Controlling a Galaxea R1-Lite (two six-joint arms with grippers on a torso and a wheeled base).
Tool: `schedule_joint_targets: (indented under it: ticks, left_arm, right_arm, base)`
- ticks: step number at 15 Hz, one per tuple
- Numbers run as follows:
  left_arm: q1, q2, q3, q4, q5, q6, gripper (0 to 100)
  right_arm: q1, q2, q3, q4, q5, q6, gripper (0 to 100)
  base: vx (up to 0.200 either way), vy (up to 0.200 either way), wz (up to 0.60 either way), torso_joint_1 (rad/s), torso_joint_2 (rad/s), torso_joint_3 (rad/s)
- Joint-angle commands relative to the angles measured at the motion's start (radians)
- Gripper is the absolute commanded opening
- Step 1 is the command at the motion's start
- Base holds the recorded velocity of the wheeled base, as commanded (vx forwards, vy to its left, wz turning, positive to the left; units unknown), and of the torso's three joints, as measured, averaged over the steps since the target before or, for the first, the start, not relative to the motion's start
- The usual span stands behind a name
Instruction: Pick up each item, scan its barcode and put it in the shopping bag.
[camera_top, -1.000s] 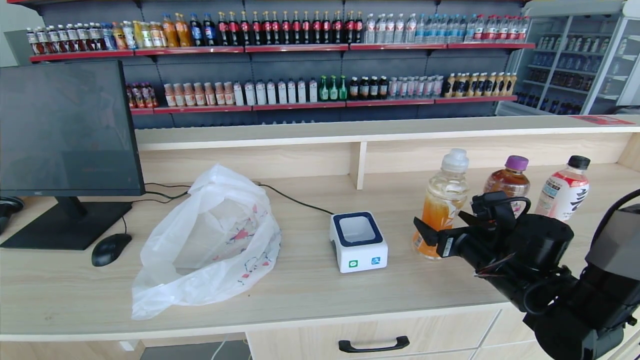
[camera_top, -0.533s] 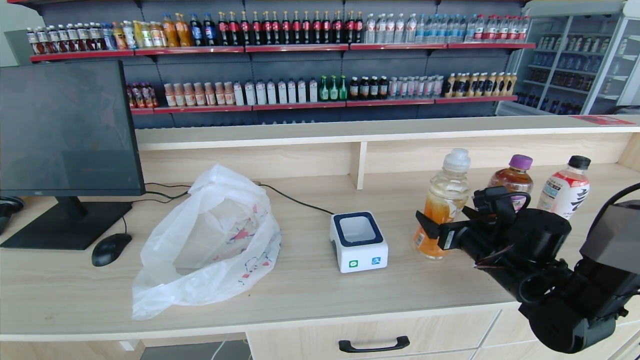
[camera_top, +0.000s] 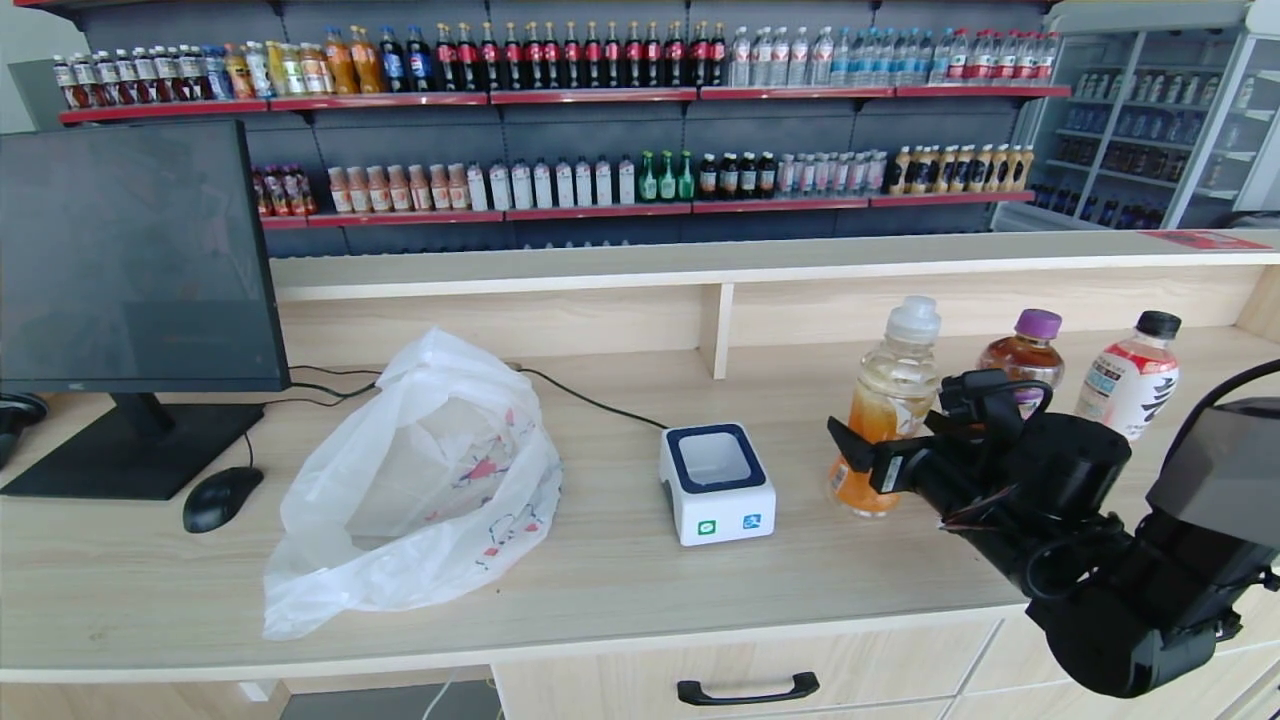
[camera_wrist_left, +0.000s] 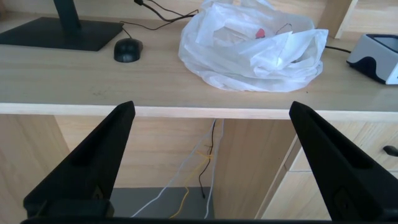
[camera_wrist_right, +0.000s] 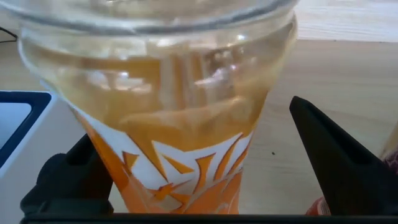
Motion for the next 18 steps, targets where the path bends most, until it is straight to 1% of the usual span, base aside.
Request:
schedule_joint_targets:
  ticks: [1, 3, 7, 8, 18]
  left_arm:
    - [0.0, 0.0, -0.002, -0.001, 0.0, 0.0, 100]
    - [0.0, 0.0, 0.0, 0.001, 0.0, 0.0, 100]
    - [0.0, 0.0, 0.0, -0.001, 0.0, 0.0, 100]
    - [0.0, 0.0, 0.0, -0.001, 0.0, 0.0, 100]
    - [0.0, 0.0, 0.0, 0.001, 0.0, 0.0, 100]
  right_arm:
    - [0.015, 0.001, -0.013, -0.001, 0.001, 0.0, 100]
    - [0.035, 0.005, -0.04, -0.001, 0.002, 0.001, 100]
    - [0.033, 0.013, -0.043, -0.001, 0.005, 0.004, 100]
    - [0.033, 0.011, -0.041, -0.001, 0.022, 0.003, 0]
    - [0.036, -0.044, -0.029, -0.001, 0.03, 0.012, 0]
  base:
    - [0.0, 0.0, 0.0, 0.0, 0.0, 0.0]
    - [0.0, 0.0, 0.0, 0.0, 0.0, 0.0]
    - [0.0, 0.0, 0.0, 0.0, 0.0, 0.0]
    - [0.0, 0.0, 0.0, 0.0, 0.0, 0.0]
    - [0.0, 0.0, 0.0, 0.0, 0.0, 0.0]
